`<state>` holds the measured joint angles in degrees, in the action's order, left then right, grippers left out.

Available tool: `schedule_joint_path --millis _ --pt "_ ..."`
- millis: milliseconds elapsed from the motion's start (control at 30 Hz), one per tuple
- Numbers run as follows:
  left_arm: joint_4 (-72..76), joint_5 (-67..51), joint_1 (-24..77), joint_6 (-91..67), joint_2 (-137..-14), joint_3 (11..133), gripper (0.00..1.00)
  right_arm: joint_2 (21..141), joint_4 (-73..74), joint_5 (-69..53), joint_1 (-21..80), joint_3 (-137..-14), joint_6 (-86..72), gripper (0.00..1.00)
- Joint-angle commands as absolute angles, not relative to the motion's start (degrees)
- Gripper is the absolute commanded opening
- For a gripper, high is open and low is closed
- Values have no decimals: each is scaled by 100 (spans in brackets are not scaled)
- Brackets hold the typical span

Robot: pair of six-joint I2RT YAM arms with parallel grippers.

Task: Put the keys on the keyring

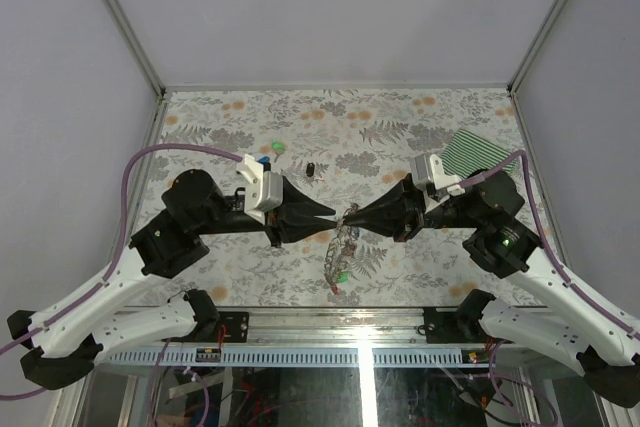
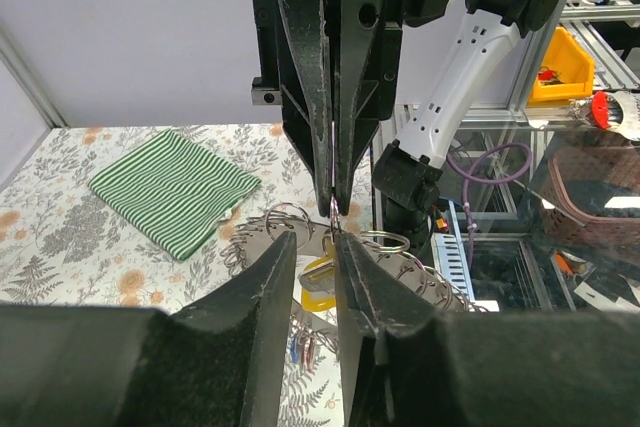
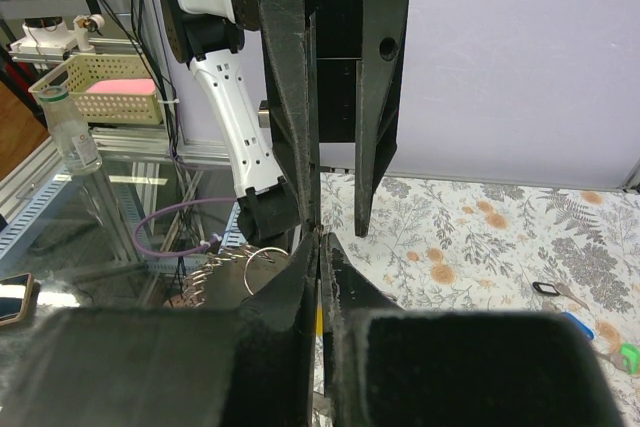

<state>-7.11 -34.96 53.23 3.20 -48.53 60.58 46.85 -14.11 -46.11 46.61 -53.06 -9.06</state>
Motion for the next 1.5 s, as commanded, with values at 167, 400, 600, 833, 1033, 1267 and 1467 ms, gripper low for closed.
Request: schedule_joint_path --millis 167,400,600,833,1033,1267,1467 --pt "-247 -3476 5345 216 -4702 5959 25 4529 -2015 -4432 4674 -5468 -851 0" --pt "-182 -3511 5350 195 -4697 5936 27 4495 -2015 -4341 4676 -5443 -844 0" --pt "-163 -3523 5347 180 -4733 5920 29 4489 -2033 -4306 4673 -5428 -848 0" --pt "-20 -3570 5348 93 -4897 5896 28 4546 -2158 -4375 4674 -5437 -921 0" --pt "70 -3676 5357 83 -5021 5930 25 4554 -2215 -4409 4674 -5416 -952 0" --pt "174 -3741 5351 49 -5069 5946 11 4567 -2182 -4412 4676 -5392 -940 0" --pt "164 -3748 5351 22 -5020 5985 0 4541 -2105 -4357 4676 -5344 -887 0"
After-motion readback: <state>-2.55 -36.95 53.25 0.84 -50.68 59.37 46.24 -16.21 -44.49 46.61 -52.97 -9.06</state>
